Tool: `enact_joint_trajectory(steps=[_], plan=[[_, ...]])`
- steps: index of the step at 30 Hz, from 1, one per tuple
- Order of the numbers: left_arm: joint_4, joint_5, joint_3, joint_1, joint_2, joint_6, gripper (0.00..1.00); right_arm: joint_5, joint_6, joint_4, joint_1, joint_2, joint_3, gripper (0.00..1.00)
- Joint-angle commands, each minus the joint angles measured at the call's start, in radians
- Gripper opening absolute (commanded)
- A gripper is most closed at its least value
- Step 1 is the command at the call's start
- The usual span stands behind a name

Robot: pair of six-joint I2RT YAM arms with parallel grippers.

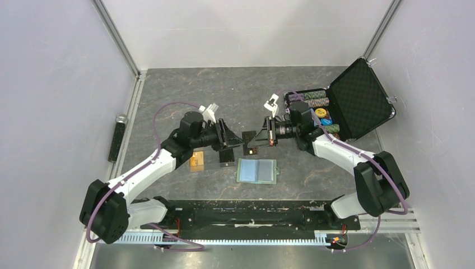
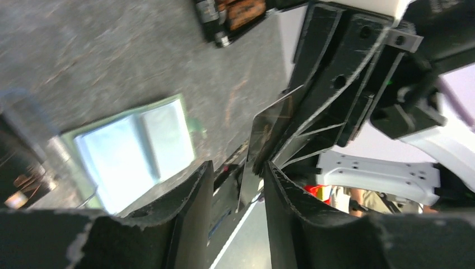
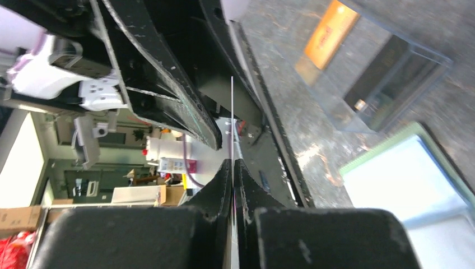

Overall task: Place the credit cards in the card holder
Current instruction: Pick up the credit card from the storage box, then insert the credit card into the card holder.

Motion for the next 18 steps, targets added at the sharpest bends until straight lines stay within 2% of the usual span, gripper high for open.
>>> enact_joint_trajectory(steps=[1, 5, 8, 11, 18], plan=[[-0.279, -0.120, 0.075, -0.019, 0.037, 0.108, 0.45, 0.094, -0.180, -0.233, -0.013, 0.003, 0.018, 0.00], [-0.436, -0.180, 0.107, -0.054, 0.091, 0.184, 0.41, 0.134, -0.222, -0.311, -0.034, 0.017, -0.041, 0.00], [-0.489, -0.168, 0.118, -0.079, 0.145, 0.222, 0.28, 0.149, -0.248, -0.345, -0.037, 0.038, -0.071, 0.00], [-0.528, -0.178, 0.133, -0.106, 0.208, 0.250, 0.21, 0.164, -0.276, -0.380, -0.037, 0.055, -0.090, 0.00], [-0.545, -0.287, 0.158, -0.116, 0.332, 0.302, 0.19, 0.200, -0.312, -0.419, -0.037, 0.080, -0.118, 0.00]])
